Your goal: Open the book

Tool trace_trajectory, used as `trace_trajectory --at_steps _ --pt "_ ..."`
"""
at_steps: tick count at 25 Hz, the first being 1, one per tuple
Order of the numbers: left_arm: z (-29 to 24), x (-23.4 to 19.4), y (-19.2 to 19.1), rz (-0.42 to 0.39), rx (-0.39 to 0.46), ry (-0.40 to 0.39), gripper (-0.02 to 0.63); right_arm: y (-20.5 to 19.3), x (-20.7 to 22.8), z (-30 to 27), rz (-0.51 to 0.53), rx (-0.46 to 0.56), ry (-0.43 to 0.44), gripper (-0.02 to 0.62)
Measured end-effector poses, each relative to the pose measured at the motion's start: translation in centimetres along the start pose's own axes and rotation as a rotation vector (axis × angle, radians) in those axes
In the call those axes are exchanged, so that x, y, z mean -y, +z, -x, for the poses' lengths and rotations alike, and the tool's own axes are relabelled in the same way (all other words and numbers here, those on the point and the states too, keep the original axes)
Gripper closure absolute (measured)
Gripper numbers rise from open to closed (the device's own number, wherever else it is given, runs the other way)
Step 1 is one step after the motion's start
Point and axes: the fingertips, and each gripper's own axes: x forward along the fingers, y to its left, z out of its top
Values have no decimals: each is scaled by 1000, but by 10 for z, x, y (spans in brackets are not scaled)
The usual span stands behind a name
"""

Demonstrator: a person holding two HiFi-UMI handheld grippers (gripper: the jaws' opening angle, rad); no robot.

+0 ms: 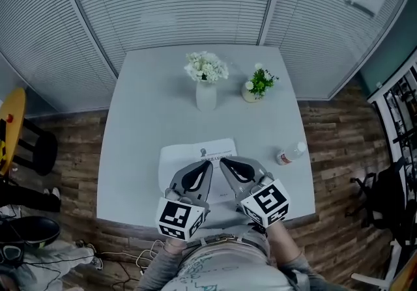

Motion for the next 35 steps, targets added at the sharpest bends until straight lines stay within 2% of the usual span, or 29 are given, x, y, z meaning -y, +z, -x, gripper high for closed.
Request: trace_trajectory --at_steps 14,21,28,35 --pt "-2 -1 -15 3 -22 16 607 -13 5 5 -11 -39 -5 592" --pt "-2 0 -22 48 -34 1 607 -13 1 4 -8 -34 20 592" --pt "-1 -2 -26 62 -41 1 607 -25 0 2 7 -80 19 592" --pt "-2 2 -33 25 -65 -8 607 -35 5 4 6 -110 7 594"
